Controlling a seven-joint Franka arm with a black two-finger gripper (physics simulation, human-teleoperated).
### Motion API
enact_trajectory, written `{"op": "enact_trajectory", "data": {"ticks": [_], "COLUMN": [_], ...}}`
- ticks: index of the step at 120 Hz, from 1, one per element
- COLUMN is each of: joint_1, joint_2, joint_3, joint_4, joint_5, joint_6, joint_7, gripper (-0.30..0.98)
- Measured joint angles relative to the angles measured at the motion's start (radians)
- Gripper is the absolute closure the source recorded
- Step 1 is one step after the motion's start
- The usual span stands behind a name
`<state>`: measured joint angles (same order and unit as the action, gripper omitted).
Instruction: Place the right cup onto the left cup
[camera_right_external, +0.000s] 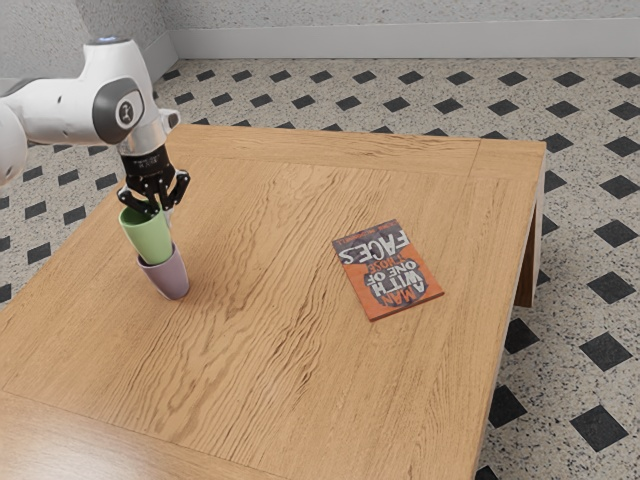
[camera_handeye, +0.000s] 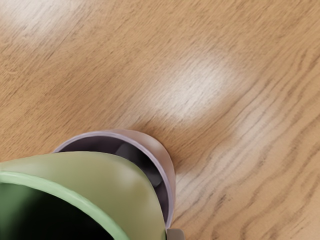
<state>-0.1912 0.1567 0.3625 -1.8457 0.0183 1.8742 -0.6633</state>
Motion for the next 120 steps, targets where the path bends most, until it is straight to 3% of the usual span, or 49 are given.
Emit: {"op": "enact_trajectory", "data": {"ticks": [29,57,89,120], "joint_1": [0.006,0.004,0.002,-0.015], "joint_2": [0.0,0.0,-0.04,-0.094], "joint_3": [0.002,0.003,0.005,-0.026], "joint_4": [-0.011,-0.012,0.016,0.226], "joint_5": [-0.009,-0.013,-0.005,-0.004], "joint_6": [0.019,0.025,-0.002,-0.122], "joint_7": [-0.001,-0.002,0.007,0.322], "gripper": [0.78,0.31,0.1,0.04]}}
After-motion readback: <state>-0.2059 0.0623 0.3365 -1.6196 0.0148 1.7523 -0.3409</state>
